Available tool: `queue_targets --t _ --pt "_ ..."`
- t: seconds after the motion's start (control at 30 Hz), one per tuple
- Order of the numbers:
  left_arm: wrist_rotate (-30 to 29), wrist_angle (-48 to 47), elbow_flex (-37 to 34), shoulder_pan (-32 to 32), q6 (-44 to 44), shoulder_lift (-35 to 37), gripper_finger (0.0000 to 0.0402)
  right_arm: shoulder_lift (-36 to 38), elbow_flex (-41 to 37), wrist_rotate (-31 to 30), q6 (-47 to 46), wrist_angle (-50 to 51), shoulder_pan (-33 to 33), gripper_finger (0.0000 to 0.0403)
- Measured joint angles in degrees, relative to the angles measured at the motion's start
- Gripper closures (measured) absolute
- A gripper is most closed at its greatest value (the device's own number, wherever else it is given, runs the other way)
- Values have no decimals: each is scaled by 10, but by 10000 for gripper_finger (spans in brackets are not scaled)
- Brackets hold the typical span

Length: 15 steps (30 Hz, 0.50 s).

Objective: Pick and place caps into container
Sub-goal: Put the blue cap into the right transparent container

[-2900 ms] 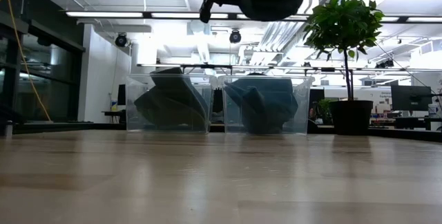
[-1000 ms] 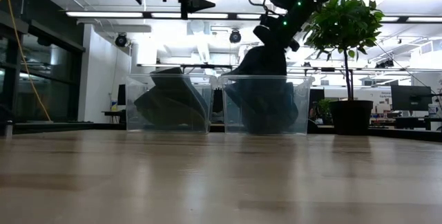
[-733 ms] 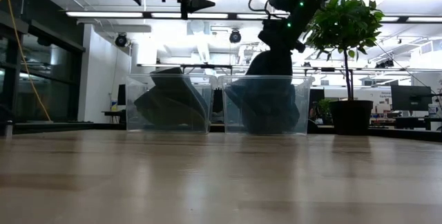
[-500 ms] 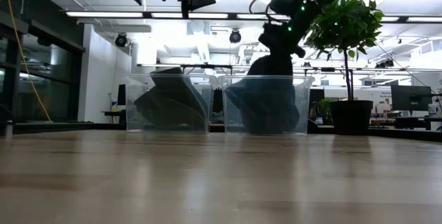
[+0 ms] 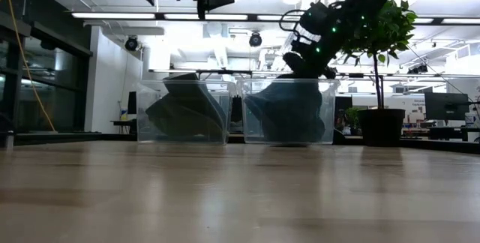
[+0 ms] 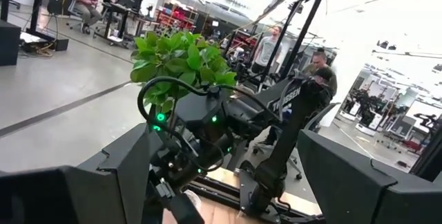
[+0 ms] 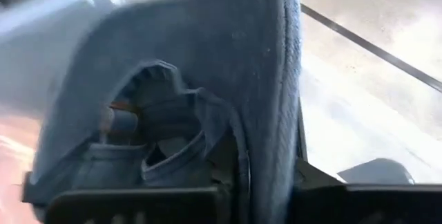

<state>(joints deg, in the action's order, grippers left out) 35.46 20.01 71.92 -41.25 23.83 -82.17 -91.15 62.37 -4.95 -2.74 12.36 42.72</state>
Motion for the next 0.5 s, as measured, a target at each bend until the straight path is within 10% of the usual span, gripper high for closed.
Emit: queue_targets --t 0.5 --pt "0 -6 0 0 5 0 105 -2 -10 -13 20 -44 -5 268"
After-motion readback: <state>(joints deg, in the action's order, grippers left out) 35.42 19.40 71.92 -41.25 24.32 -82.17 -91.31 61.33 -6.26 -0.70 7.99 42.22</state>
